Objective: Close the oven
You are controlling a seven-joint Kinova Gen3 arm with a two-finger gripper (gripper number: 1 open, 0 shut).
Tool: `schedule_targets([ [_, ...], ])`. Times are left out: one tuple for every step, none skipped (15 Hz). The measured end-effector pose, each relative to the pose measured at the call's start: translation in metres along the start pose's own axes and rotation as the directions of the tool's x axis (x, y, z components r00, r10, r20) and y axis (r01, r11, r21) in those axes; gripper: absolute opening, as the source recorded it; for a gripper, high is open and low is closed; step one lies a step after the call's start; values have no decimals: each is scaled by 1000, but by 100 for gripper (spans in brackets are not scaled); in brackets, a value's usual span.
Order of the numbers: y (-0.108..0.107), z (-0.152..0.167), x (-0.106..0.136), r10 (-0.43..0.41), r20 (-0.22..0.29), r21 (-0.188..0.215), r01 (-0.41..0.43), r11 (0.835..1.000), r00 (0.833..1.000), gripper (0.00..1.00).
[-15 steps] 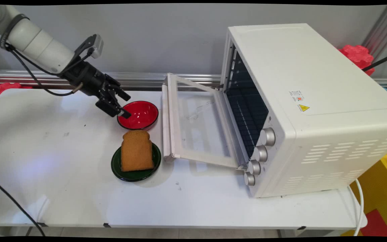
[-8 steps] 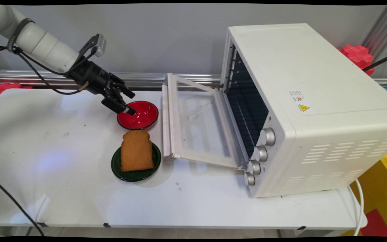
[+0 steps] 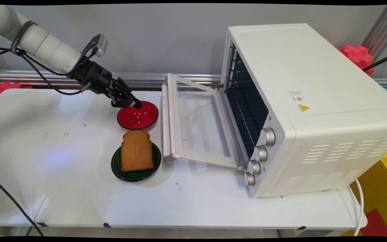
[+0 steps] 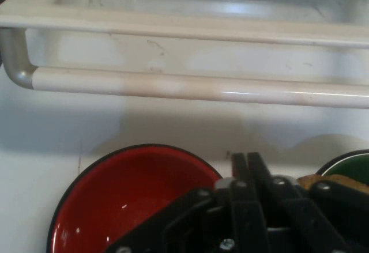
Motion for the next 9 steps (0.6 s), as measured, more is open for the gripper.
schedule_targets([
  [0, 1, 0, 3, -1, -2, -3, 1000, 1000, 0],
  [-1, 2, -1, 5, -2, -3, -5, 1000, 1000, 0],
  [0, 3, -1, 9, -3, -6, -9, 1000, 1000, 0],
  [0, 7, -2, 14, -5, -9, -14, 1000, 1000, 0],
  [0, 9, -3, 16, -7, -10, -16, 1000, 1000, 0],
  [1, 12, -3, 17, -8, -13, -17, 1000, 1000, 0],
  [1, 16, -4, 18, -11, -15, -19, 1000, 1000, 0],
  [3, 24, -6, 19, -16, -20, -20, 1000, 1000, 0],
  [4, 29, -6, 19, -19, -22, -20, 1000, 1000, 0],
])
